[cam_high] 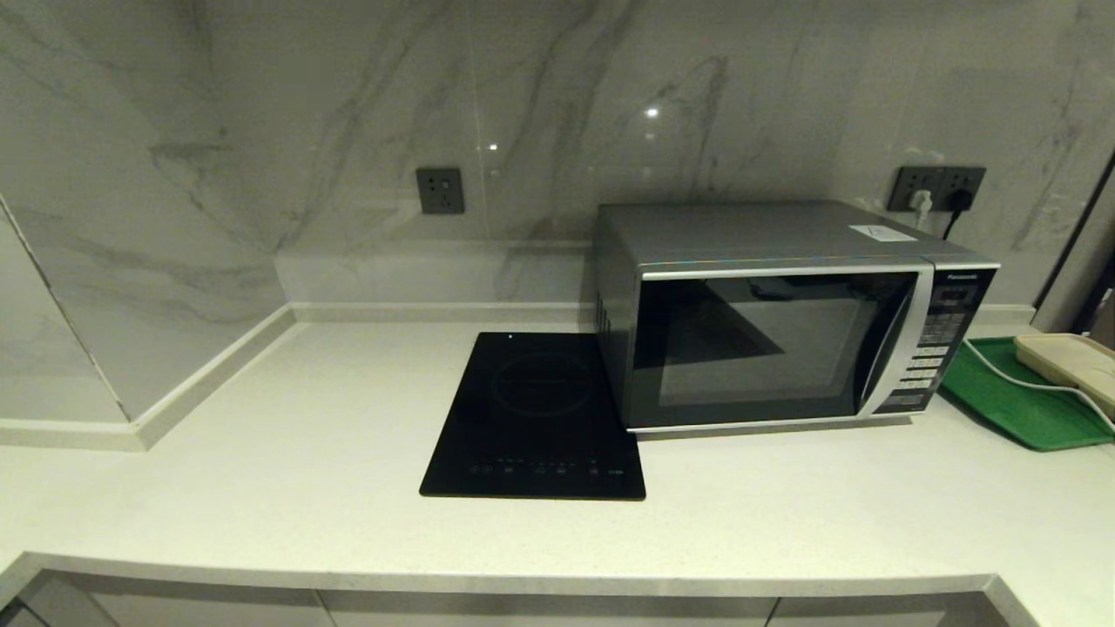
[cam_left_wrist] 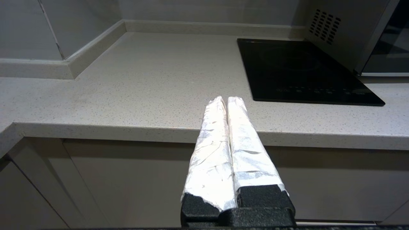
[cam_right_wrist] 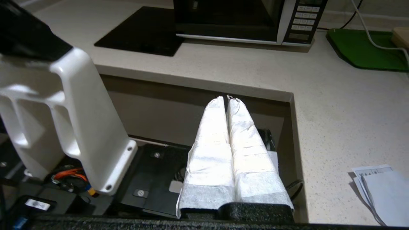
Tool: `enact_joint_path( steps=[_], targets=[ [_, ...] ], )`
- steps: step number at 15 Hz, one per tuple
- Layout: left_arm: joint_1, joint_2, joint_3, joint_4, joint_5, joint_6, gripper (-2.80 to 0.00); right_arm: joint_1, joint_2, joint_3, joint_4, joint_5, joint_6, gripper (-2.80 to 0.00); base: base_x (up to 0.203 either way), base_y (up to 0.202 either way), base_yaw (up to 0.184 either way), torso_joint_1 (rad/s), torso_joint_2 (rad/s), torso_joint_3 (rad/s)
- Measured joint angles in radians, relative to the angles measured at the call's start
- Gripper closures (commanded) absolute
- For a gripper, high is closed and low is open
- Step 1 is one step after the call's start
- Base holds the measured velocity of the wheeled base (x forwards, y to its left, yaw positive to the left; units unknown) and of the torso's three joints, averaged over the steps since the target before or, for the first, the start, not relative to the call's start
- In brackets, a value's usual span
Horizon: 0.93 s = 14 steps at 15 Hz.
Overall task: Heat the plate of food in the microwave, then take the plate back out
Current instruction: Open the microwave oven
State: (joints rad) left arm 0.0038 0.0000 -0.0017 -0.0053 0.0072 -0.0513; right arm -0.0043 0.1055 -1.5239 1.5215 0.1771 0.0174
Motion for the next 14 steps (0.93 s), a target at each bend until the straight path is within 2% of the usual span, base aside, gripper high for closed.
enact_joint_path(
  steps=[2,6,12,14],
  targets=[
    [0.0,0.0,0.0,0.0,0.0,0.0,0.0,0.002,-0.06,0.066,0.001,-0.011,-0.018,0.0,0.0,0.0,0.0,0.0,0.0,0.0],
    [0.0,0.0,0.0,0.0,0.0,0.0,0.0,0.003,-0.101,0.09,0.0,-0.011,0.016,0.0,0.0,0.0,0.0,0.0,0.0,0.0],
    [0.0,0.0,0.0,0.0,0.0,0.0,0.0,0.003,-0.104,0.139,-0.002,-0.011,0.018,0.0,0.0,0.0,0.0,0.0,0.0,0.0],
    [0.0,0.0,0.0,0.0,0.0,0.0,0.0,0.003,-0.104,0.179,-0.073,-0.035,0.018,0.0,0.0,0.0,0.0,0.0,0.0,0.0]
  ],
)
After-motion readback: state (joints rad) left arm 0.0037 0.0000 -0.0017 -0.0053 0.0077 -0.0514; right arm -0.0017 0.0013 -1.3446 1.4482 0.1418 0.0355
